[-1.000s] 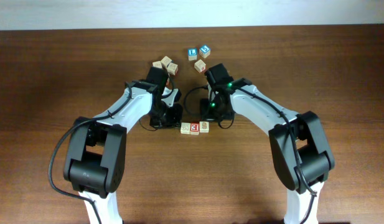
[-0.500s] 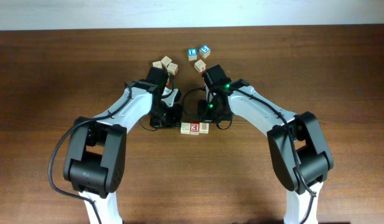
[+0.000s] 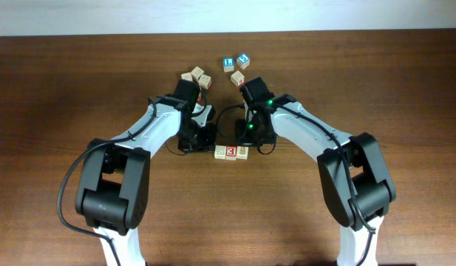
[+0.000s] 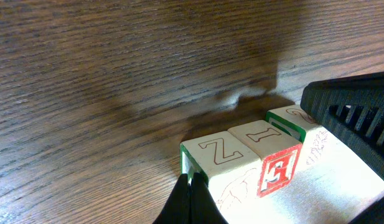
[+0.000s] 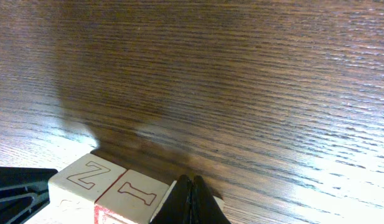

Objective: Rotate 3 blocks

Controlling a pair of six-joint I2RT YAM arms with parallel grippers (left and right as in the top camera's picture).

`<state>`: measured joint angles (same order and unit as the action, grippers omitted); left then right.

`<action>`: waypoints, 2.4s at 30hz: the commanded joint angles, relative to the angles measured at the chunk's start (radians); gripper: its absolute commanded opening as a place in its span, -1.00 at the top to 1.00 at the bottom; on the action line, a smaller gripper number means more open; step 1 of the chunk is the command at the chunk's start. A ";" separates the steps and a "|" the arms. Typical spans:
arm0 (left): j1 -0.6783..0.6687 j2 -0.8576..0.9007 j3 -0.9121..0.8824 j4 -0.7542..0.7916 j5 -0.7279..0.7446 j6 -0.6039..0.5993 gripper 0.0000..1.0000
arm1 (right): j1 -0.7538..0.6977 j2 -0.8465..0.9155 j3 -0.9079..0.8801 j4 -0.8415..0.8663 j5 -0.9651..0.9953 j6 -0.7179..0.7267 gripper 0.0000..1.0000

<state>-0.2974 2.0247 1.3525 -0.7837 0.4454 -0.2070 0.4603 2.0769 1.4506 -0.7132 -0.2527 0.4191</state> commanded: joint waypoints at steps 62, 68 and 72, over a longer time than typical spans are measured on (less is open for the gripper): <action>-0.003 0.007 -0.011 0.014 0.018 -0.010 1.00 | -0.097 0.000 -0.061 -0.112 -0.264 -0.019 0.91; -0.003 0.007 -0.011 0.014 0.018 -0.009 1.00 | -0.039 0.000 -0.060 -0.041 -0.300 -0.038 0.91; -0.003 0.007 -0.011 0.014 0.018 -0.009 1.00 | -0.014 0.000 -0.060 -0.023 -0.303 -0.048 0.91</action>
<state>-0.2806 2.0247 1.3518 -0.7761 0.4236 -0.2070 0.3904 2.0800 1.3964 -0.7639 -0.4816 0.3885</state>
